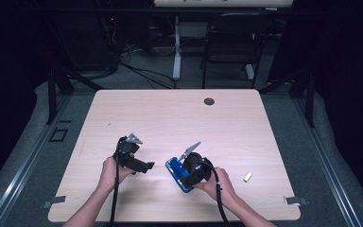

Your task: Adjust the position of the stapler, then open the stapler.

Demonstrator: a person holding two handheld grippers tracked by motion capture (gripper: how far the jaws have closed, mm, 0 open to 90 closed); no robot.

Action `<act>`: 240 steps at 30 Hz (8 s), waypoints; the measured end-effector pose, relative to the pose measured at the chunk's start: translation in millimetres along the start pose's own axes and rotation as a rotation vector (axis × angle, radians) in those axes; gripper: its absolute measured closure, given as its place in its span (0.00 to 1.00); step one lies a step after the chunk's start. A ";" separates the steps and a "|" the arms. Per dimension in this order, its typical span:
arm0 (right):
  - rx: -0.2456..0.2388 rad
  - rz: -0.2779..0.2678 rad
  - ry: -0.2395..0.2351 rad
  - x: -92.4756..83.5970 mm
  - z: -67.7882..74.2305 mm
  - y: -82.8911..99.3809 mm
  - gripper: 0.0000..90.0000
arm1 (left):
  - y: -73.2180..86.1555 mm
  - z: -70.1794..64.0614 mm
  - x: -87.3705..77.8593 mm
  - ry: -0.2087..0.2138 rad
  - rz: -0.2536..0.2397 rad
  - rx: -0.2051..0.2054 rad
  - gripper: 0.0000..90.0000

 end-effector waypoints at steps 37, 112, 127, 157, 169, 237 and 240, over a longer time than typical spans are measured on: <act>-0.307 0.005 -0.074 -15.0 -30.9 27.4 0.74 | -2.5 -19.3 8.3 0.079 0.032 0.117 0.00; -0.048 0.029 -0.069 -32.2 -71.3 51.8 0.63 | -26.0 -102.2 72.7 0.277 0.152 0.387 0.53; 0.038 0.059 -0.007 -29.7 -85.8 55.3 0.25 | -44.3 -111.1 73.9 0.258 0.126 0.371 0.26; 0.053 0.094 0.006 -27.1 -89.5 64.4 0.29 | -70.3 -134.4 109.6 0.263 0.150 0.423 0.53; 0.043 0.106 0.005 -26.5 -91.0 65.8 0.30 | -69.1 -134.9 107.9 0.279 0.173 0.431 0.70; 0.121 -0.001 -0.041 -8.7 -72.6 38.1 0.90 | -74.6 -133.2 57.0 0.299 0.141 0.551 0.73; 0.119 -0.002 -0.040 -8.8 -72.1 38.0 0.90 | -74.4 -133.4 56.7 0.302 0.144 0.553 0.73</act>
Point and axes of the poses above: each handheld gripper's, and its own axes: x roughly forward along the jaws, y roughly out of its underside, z roughly to its left, the point moved 9 cm from there along x, roughly forward along the jaws, and after that the axes turned 13 degrees about y, right-handed, at the moved point
